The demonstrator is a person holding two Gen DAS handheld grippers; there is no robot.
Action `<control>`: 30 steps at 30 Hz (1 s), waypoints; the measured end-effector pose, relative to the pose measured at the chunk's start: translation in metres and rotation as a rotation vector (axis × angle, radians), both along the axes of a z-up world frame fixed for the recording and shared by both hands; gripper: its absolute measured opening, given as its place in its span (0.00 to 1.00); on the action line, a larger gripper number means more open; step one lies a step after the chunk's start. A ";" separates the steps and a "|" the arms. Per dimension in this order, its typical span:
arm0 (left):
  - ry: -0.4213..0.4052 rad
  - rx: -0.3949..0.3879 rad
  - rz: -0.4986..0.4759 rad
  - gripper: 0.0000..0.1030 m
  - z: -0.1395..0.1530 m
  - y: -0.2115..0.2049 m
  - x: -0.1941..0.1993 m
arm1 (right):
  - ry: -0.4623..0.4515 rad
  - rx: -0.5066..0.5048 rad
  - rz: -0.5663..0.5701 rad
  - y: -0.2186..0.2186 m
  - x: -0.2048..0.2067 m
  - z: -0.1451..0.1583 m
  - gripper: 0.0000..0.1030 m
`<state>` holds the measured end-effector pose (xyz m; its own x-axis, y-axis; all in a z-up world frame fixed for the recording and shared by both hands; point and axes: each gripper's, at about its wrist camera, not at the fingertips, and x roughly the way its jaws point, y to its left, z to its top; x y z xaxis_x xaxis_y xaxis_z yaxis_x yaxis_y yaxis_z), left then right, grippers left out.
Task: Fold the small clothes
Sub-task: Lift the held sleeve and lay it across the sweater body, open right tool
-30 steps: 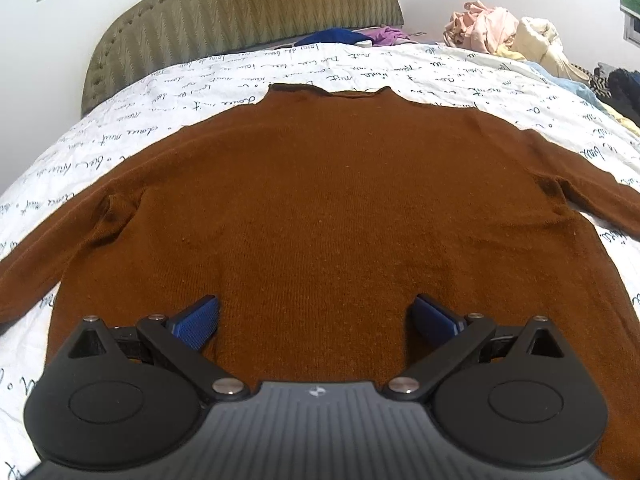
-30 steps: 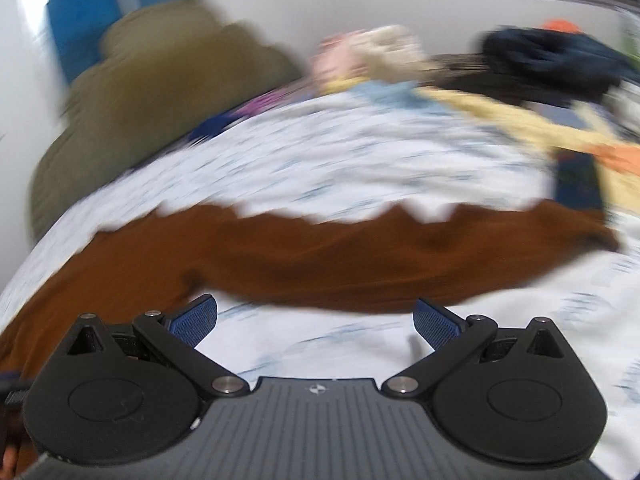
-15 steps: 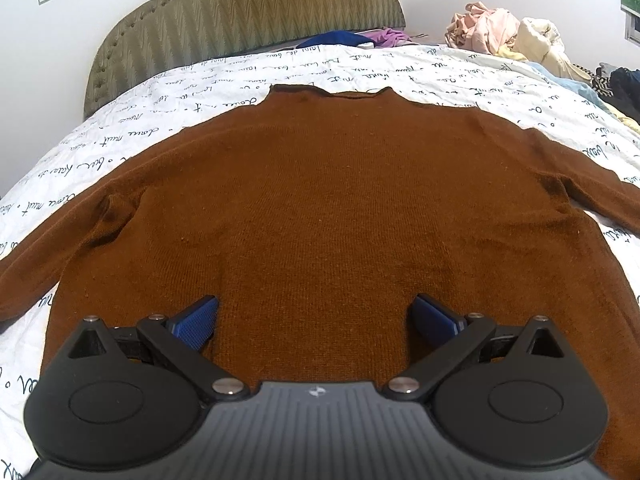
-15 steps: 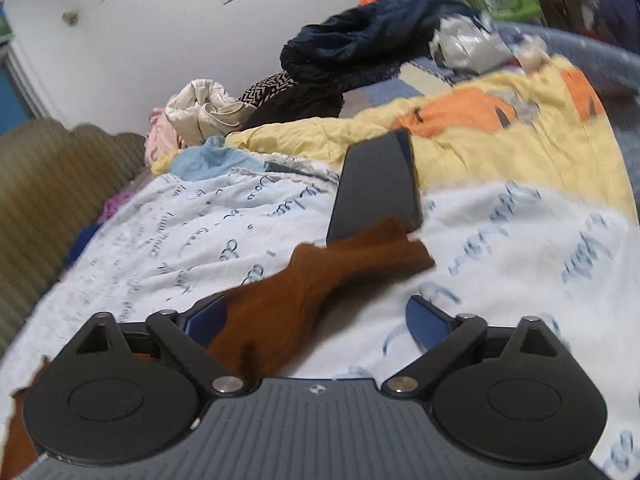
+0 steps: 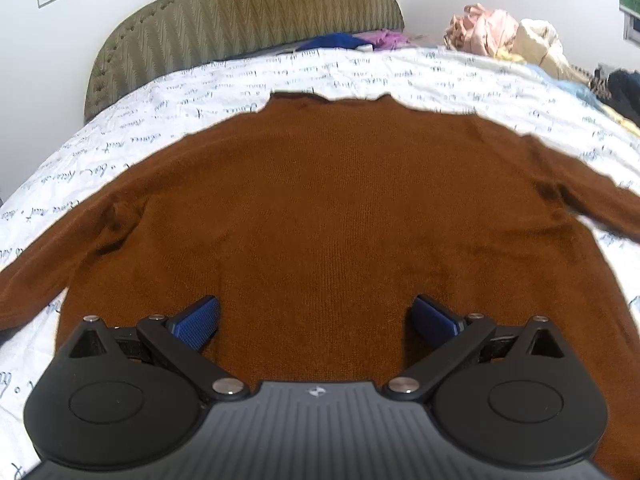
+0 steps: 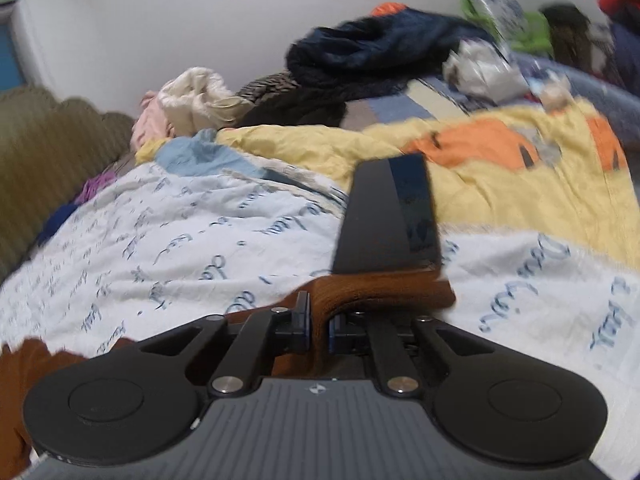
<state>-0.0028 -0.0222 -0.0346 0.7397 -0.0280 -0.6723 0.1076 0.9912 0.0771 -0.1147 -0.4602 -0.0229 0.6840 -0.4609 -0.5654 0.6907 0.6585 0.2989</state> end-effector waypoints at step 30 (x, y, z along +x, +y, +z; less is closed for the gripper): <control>-0.074 0.012 0.168 1.00 0.037 0.081 -0.008 | 0.005 -0.281 0.552 0.205 0.142 0.079 0.11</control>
